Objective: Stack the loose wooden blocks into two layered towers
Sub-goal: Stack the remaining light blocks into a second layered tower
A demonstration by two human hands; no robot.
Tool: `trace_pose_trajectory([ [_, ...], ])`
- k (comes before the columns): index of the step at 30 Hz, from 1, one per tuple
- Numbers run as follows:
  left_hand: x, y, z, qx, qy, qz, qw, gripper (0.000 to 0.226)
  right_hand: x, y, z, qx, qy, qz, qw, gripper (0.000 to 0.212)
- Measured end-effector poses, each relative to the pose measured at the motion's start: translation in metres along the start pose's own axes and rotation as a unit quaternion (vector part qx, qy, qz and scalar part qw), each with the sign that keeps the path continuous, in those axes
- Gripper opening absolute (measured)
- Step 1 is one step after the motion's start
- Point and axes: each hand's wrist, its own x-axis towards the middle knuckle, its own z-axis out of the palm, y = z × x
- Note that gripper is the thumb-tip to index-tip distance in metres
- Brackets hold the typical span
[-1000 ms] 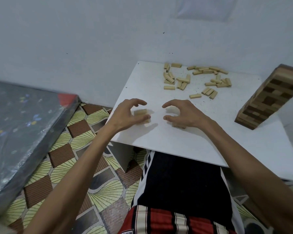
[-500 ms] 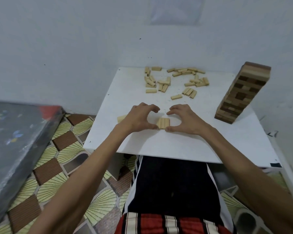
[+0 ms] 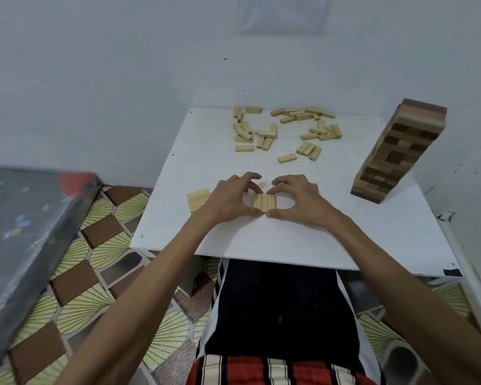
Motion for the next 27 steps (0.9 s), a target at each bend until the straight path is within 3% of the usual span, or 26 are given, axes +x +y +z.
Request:
trace_pose_trajectory([
  [13, -0.007, -0.001, -0.017, -0.001, 0.046, 0.007, 0.999, 0.082, 0.013, -0.016, -0.004, 0.021, 0.021, -0.046, 0.999, 0.050],
  [27, -0.075, -0.061, -0.076, -0.007, 0.130, -0.059, 0.990, 0.078, 0.083, -0.103, 0.017, 0.013, -0.063, -0.142, 0.988, 0.052],
])
